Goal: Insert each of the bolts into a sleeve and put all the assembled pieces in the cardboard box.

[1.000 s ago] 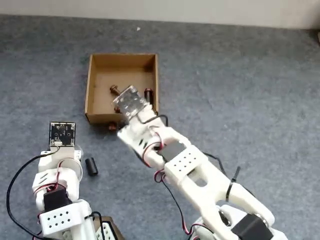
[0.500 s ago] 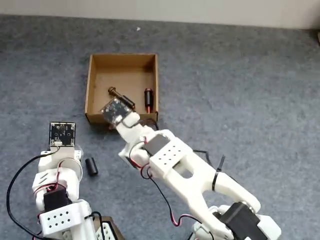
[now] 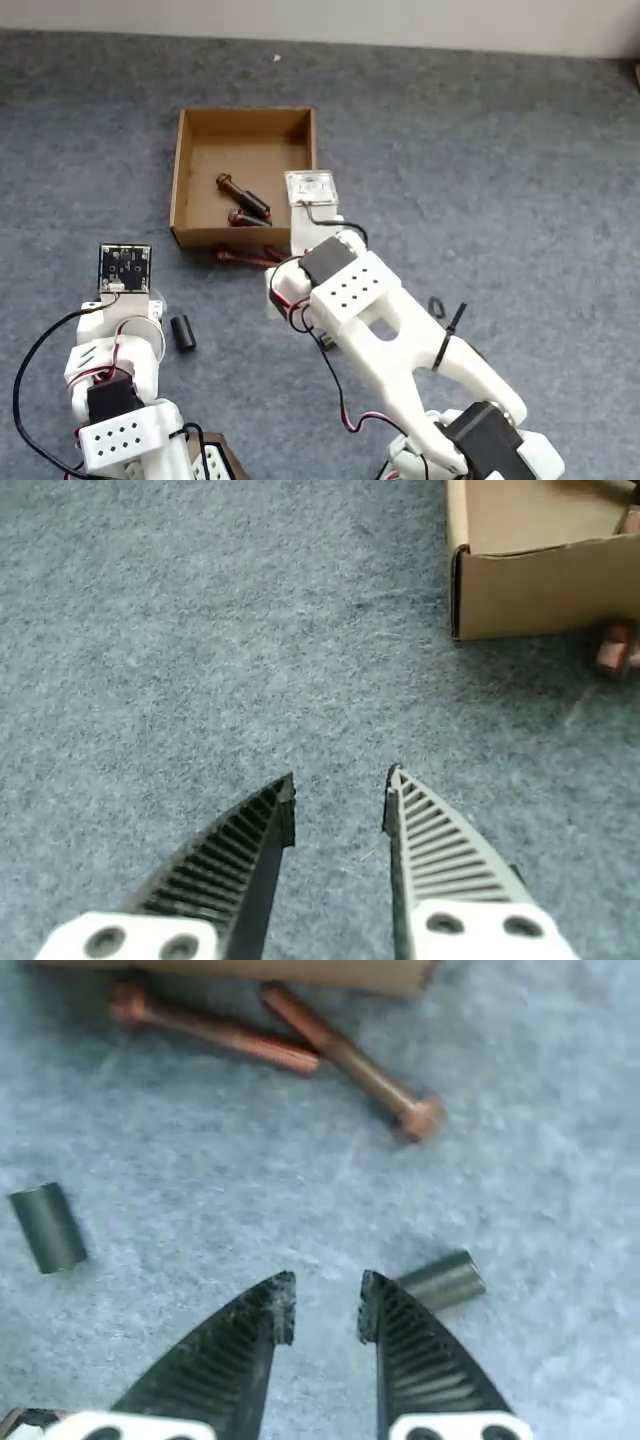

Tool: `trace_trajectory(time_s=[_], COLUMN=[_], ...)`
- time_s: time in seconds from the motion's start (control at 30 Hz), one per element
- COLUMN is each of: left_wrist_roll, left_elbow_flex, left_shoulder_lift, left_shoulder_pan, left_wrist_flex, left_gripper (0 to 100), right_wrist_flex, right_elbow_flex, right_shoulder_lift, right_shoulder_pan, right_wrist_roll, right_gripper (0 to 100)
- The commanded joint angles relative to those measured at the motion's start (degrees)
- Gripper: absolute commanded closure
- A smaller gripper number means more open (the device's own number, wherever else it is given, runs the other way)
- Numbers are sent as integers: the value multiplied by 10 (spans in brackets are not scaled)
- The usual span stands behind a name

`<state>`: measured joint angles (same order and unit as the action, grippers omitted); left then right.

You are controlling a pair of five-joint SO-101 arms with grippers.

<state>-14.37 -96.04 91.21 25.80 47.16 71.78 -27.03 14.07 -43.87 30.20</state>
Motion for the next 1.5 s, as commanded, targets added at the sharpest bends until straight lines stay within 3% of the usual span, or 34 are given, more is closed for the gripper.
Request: trace_trajectory(time_s=[0.0,0.23,0.53,0.9,1.17,1.3,1.47], left_wrist_roll=[-6,-6,-6,-6,-6,-6,-6], left_elbow_flex=[-15,-15,-15,-15,-15,-15,-15], left_shoulder_lift=[6,6,6,6,6,6,6], left_shoulder_pan=[1,1,1,2,4,4,4], left_wrist_flex=[-11,-11,-11,-11,-11,-11,-11], left_gripper=[832,832,832,832,832,832,832], right_wrist_flex=[48,81,-46,-194,-196,-196,-196], right_elbow_flex=[29,-7,-118,-207,-204,-203,-207], right_shoulder_lift=[7,7,7,-2,-95,-81,-8], right_shoulder_pan=[15,18,90,87,87,88,90], right_wrist_roll=[15,77,78,79,78,73,26], right_gripper=[900,901,901,900,901,995,995])
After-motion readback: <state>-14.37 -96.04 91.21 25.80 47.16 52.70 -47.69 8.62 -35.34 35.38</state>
